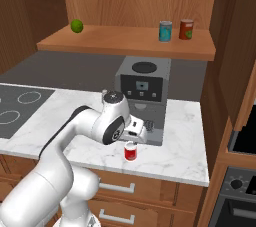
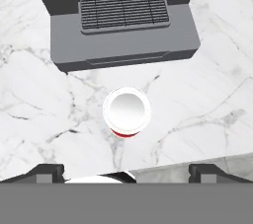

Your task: Pick the cans from the counter and place them in their designated side in the cabinet.

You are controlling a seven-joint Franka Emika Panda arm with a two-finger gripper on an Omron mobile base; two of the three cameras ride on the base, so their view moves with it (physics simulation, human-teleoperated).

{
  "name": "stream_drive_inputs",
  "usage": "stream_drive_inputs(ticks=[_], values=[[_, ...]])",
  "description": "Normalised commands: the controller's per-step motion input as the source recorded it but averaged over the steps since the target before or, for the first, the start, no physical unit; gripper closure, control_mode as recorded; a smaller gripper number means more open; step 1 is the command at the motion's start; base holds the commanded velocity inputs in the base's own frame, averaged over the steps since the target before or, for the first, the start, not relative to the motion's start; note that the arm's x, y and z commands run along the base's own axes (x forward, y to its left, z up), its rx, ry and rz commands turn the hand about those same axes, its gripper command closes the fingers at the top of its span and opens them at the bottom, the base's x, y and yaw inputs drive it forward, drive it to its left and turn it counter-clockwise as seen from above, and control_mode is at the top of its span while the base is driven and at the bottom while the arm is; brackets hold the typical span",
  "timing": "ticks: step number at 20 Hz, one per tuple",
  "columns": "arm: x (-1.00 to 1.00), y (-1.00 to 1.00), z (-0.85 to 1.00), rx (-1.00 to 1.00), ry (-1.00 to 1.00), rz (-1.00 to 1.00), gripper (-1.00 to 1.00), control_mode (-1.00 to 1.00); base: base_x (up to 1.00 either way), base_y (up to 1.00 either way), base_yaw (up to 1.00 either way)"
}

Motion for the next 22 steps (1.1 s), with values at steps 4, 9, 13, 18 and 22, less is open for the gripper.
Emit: stream_drive_inputs(ticks=[4,9,13,18,22], values=[[0.05,-0.01,-0.18,0.0,0.0,0.0,-1.0,-1.0,0.0,0.0,0.0],[0.06,-0.01,-0.18,0.0,0.0,0.0,-1.0,-1.0,0.0,0.0,0.0],[0.06,0.0,-0.18,0.0,0.0,0.0,-1.0,-1.0,0.0,0.0,0.0],[0.07,0.0,-0.17,0.0,0.0,0.0,-1.0,-1.0,0.0,0.0,0.0],[0.1,0.0,-0.16,0.0,0.0,0.0,-1.0,-1.0,0.0,0.0,0.0]])
